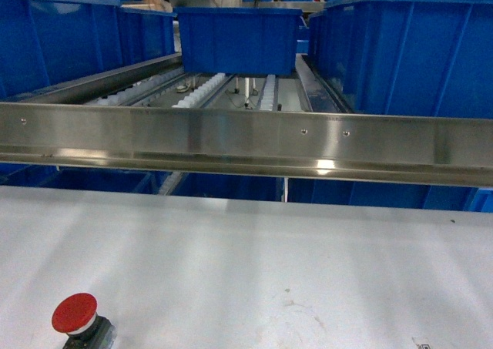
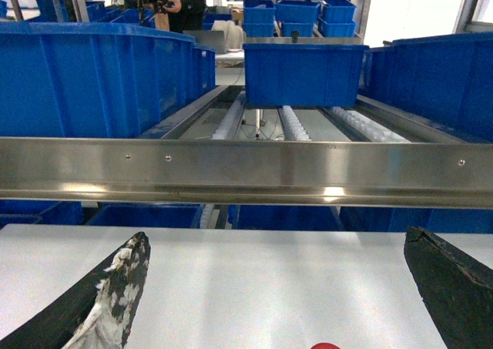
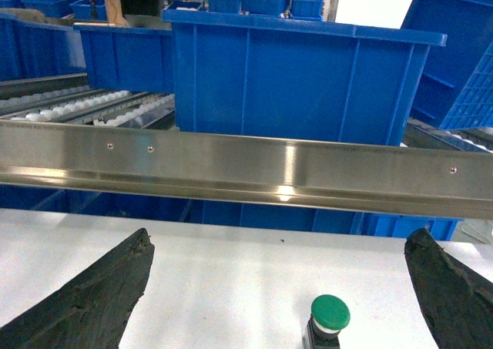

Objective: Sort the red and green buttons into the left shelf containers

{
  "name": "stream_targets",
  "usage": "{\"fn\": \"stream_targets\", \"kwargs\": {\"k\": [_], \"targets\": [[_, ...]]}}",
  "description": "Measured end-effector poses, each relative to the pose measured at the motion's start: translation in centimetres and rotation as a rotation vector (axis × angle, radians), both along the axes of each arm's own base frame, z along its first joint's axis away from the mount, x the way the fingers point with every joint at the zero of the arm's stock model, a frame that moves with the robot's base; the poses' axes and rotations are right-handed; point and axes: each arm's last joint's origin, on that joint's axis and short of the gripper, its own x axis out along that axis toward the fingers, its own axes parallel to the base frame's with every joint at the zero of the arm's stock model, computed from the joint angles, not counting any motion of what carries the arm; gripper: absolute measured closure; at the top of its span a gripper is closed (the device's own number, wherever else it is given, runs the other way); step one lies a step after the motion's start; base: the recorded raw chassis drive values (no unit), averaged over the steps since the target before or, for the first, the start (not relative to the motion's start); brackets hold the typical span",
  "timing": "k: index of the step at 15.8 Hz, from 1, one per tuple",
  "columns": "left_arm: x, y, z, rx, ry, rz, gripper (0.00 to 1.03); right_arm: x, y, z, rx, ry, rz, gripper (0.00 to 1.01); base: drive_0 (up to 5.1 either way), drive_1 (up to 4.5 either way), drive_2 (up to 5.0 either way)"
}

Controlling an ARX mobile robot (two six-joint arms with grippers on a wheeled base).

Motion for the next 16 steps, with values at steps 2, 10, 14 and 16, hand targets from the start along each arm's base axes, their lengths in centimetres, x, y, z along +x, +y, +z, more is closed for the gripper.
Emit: {"fn": "stream_targets", "kwargs": {"k": [2,10,14,16], "targets": [[0.0,0.0,0.0,0.000,0.000,0.000,0.05,0.0,0.0,0.0,0.000,0.000,0.000,0.03,0.0,0.00,0.0],[0.0,0.0,0.0,0.000,0.000,0.000,0.05,0.0,0.0,0.0,0.000,0.000,0.000,0.03,0.0,0.00,0.0],[0.0,0.0,0.2,0.003,-0.019,-0.010,0.05,0.5,0.2,0.8,-0.029,-0.069,0.024,0.03,0.0,0.00,0.0],[0.7,0.1,0.6,0.034,-0.049,-0.025,0.05,2.1,0.4,0.9,-0.050,-0.066,0.047,0.03,0.0,0.00,0.0]]}}
